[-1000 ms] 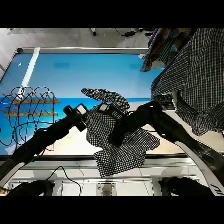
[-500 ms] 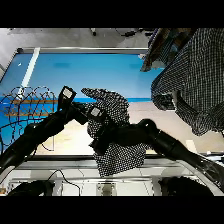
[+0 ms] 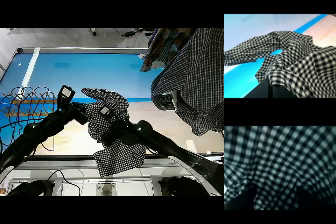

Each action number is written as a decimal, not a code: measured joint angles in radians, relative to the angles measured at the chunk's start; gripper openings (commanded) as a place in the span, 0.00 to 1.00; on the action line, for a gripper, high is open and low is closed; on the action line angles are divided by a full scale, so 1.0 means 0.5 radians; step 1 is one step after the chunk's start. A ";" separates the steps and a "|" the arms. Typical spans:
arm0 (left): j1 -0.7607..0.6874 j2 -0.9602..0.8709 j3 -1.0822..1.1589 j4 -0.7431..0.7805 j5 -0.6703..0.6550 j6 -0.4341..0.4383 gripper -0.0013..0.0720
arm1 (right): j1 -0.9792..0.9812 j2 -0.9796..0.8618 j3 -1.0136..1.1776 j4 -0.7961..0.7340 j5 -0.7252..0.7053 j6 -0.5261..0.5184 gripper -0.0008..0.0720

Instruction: Fold the clothes and pants, and hang the long-sleeved shirts on hangers.

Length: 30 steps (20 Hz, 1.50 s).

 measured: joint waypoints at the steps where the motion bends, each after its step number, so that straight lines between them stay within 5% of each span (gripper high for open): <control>1: 0.000 0.000 0.000 -0.006 0.001 -0.004 0.05 | 0.027 -0.019 -0.002 -0.013 -0.015 0.001 0.84; 13: 0.001 0.000 0.001 -0.027 0.002 -0.012 0.05 | 0.236 0.096 0.172 0.014 -0.409 -0.004 0.77; 18: 0.001 0.000 0.001 -0.027 0.002 -0.012 0.05 | 0.240 0.001 0.106 0.124 -0.357 0.008 0.76; 20: 0.001 0.000 0.001 -0.027 0.002 -0.012 0.05 | 0.240 -0.078 0.093 0.172 -0.308 0.008 0.28; 22: 0.001 0.000 0.001 -0.027 0.002 -0.012 0.05 | 0.237 -0.151 0.087 0.174 -0.246 0.015 0.06; 30: 0.101 0.227 0.002 -0.013 0.014 -0.012 0.05 | -0.083 0.099 0.422 -0.134 -0.512 0.170 0.06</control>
